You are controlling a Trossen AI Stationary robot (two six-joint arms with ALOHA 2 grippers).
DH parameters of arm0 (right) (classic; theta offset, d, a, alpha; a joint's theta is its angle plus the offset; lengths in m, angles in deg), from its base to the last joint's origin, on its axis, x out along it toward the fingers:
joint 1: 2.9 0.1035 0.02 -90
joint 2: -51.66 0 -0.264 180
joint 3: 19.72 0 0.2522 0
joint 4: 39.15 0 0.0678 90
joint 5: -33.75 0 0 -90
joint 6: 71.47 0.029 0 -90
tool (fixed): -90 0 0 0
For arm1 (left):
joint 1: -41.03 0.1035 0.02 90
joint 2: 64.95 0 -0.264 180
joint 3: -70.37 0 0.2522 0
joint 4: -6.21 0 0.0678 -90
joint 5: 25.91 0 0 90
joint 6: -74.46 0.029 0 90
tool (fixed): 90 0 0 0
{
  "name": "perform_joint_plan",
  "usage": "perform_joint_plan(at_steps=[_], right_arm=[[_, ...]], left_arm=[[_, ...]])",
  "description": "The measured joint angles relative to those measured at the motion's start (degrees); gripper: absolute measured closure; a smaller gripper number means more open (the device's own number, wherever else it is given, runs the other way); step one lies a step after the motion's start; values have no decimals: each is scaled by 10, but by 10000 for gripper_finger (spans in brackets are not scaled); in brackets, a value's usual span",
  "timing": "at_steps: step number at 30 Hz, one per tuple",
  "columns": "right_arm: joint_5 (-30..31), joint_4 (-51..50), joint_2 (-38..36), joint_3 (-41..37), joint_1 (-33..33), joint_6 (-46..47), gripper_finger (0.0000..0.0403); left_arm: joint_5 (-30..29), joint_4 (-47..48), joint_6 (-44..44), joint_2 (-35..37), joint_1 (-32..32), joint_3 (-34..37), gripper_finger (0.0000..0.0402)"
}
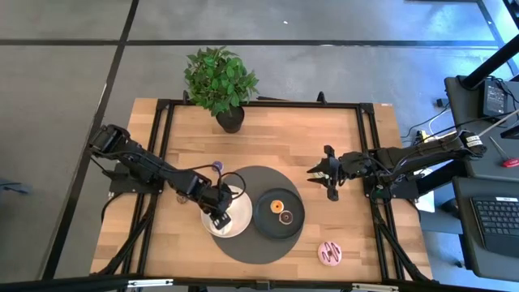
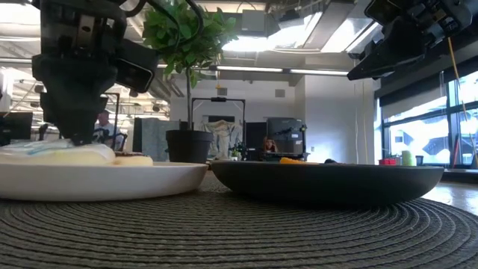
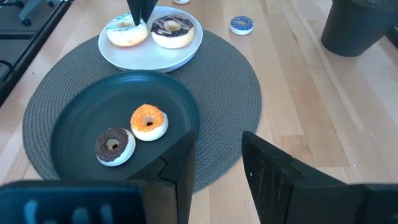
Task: Pick & Place donuts
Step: Put the large white donut on the white plate, then put the large green donut on the white plate
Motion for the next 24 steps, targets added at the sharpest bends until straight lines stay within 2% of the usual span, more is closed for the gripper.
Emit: perform_joint_plan(at_steps=[6,9,15,18,20,24], right_arm=[[0,0,0,0,0,0,272],[0,0,0,0,0,-1,272],[0,0,0,0,0,-1,272],[0,0,0,0,0,-1,272],[7,-3,0,0,0,12,272],[73,-21,0,0,0,59,272]], left_arm=[[2,1,0,5,6,0,305],[24,6,8,18,11,0,290],[31,70,-17,69,11,0,277],[6,106,-37,96,11,0,278],[-31,121,-47,111,10,0,280],[-135,124,-29,134,10,0,283]])
